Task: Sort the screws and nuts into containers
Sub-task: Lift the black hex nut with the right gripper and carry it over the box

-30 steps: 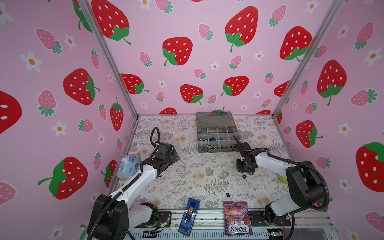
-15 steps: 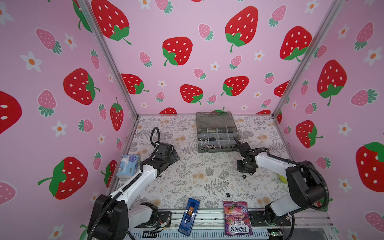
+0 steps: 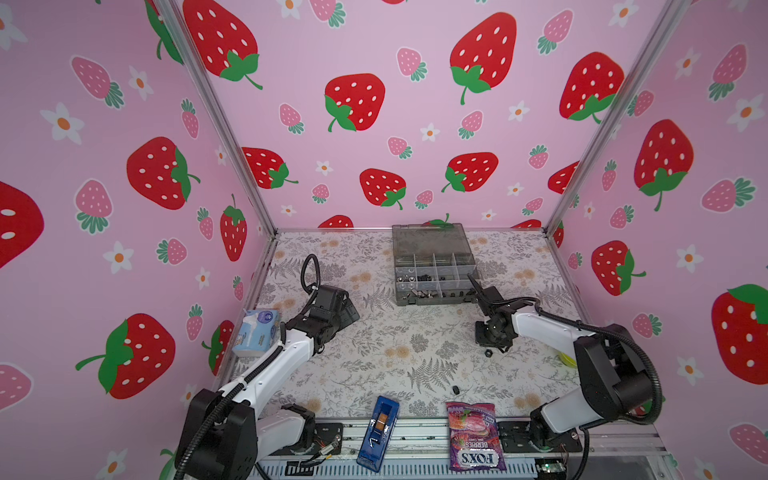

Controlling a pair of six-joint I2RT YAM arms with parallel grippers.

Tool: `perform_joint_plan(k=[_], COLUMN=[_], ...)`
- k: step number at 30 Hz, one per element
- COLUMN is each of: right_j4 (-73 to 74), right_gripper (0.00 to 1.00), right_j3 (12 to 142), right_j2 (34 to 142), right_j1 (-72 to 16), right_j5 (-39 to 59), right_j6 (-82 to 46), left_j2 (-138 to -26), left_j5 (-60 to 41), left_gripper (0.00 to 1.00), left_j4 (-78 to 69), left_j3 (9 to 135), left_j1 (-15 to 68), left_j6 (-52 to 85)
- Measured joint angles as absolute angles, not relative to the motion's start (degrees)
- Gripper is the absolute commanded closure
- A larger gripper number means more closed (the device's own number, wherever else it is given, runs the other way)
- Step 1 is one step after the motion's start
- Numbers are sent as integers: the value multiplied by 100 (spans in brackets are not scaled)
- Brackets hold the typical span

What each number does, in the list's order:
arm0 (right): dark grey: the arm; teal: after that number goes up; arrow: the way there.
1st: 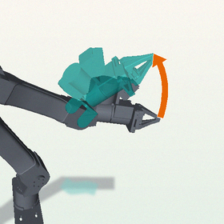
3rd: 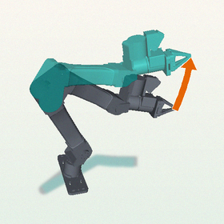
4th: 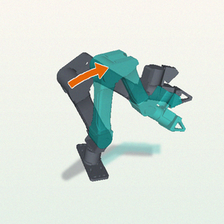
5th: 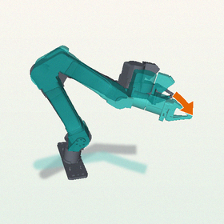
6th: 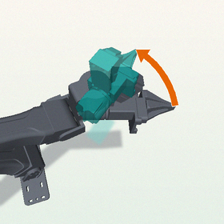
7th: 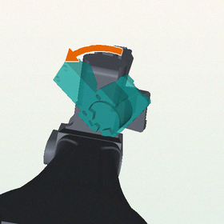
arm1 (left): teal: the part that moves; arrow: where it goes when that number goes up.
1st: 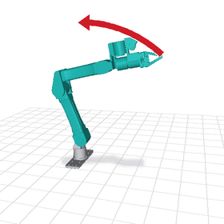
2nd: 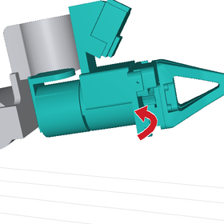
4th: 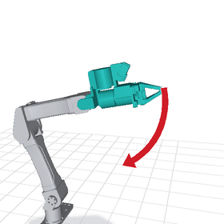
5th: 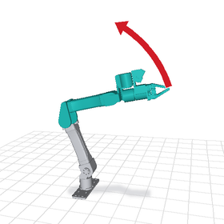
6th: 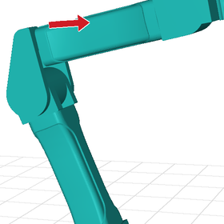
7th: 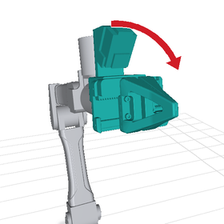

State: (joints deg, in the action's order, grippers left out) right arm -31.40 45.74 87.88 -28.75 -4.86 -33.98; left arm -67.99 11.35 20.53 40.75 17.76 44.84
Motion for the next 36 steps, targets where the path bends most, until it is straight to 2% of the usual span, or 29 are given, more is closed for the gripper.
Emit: perform_joint_plan(k=[9,14,21,28,36], right_j4=[-3146,-3221,-3057,-2753,-2687], right_gripper=[90,92,92,92,94], right_j3=[4589,4873,5929,7380,8753], right_j2=[8779,8779,8818,9631,11034], right_j1=[-2902,-2945,-3006,-3028,-3028], right_j5=[-458,-423,-427,-561,-707], right_j6=[-3424,-3380,-3238,-2915,-2550], left_j2=[-6799,-6799,-6799,-6796,-6796], left_j5=[1138,1135,1133,1135,1140], left_gripper=[1,1,1,1,1], left_j4=[2053,2049,2045,2047,2049], left_j3=[4075,4075,4075,4075,4075], left_j1=[1776,1776,1776,1776,1776], left_j6=[4484,4484,4484,4484,4482])
